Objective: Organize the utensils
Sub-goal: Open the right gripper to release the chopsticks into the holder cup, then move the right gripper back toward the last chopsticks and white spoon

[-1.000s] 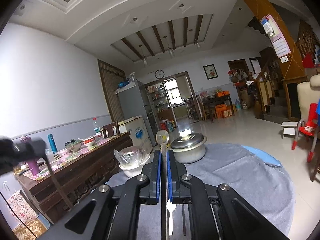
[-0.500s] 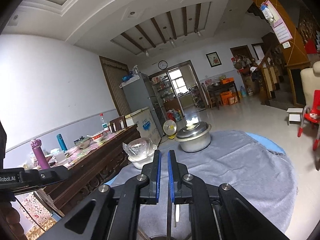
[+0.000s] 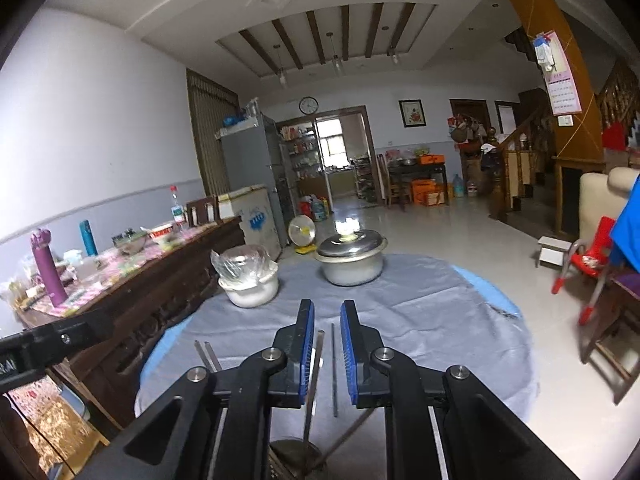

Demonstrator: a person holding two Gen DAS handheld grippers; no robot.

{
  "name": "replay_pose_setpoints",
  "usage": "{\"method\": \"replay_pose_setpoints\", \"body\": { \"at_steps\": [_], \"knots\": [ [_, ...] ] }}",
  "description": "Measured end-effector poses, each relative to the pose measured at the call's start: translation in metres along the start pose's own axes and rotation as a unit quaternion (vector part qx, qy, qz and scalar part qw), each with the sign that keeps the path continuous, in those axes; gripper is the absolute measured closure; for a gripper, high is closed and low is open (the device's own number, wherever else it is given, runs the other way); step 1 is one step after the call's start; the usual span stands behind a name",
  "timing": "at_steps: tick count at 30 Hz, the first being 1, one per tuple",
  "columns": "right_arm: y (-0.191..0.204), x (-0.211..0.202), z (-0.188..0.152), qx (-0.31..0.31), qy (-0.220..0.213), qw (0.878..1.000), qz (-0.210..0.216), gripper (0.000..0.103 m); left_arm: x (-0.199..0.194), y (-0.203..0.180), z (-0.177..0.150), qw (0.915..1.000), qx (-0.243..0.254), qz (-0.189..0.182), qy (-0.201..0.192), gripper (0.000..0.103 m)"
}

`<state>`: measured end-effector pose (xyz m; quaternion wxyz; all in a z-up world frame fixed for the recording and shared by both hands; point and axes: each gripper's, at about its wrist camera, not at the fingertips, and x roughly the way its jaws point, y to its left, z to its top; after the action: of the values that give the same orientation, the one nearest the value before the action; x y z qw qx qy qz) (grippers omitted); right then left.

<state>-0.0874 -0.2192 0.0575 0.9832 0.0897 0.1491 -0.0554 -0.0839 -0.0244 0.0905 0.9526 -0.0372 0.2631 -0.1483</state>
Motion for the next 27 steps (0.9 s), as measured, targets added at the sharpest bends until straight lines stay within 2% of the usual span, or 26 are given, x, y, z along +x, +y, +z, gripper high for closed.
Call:
{"method": "replay_pose_setpoints", "body": {
  "at_steps": [12, 27],
  "knots": [
    [0.004, -0.019, 0.009, -0.031, 0.009, 0.998, -0.056, 0.082, -0.001, -0.005, -0.004, 0.9994, 0.012, 0.032, -0.003, 0.032],
    [0.004, -0.027, 0.019, -0.038, 0.011, 0.996, -0.085, 0.079, -0.002, -0.003, -0.001, 0.9990, 0.008, 0.043, -0.004, 0.031]
  ]
}}
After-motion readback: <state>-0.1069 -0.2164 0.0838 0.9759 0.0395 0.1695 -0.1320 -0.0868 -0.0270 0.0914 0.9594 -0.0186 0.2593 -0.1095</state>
